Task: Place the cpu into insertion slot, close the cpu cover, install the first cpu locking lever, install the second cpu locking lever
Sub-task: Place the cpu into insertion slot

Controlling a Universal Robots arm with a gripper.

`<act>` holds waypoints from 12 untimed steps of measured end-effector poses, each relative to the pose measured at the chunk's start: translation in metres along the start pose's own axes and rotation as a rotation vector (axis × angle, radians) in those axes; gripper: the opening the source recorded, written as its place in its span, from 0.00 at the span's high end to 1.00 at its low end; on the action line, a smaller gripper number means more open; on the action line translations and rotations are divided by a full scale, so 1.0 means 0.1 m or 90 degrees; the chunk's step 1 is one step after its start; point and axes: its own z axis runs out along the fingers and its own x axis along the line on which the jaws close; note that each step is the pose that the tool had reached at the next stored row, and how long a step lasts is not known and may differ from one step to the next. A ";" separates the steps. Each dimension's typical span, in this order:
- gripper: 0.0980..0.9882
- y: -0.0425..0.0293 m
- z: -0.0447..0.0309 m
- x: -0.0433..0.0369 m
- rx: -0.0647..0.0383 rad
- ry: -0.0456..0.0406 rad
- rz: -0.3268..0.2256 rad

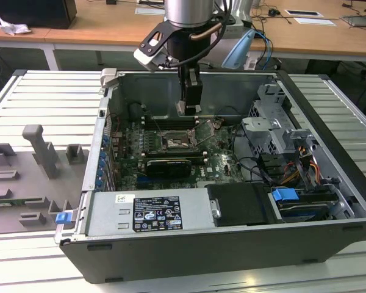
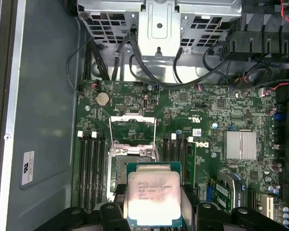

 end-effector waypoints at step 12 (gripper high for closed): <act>0.52 -0.010 0.114 -0.002 0.000 0.0000 0.000</act>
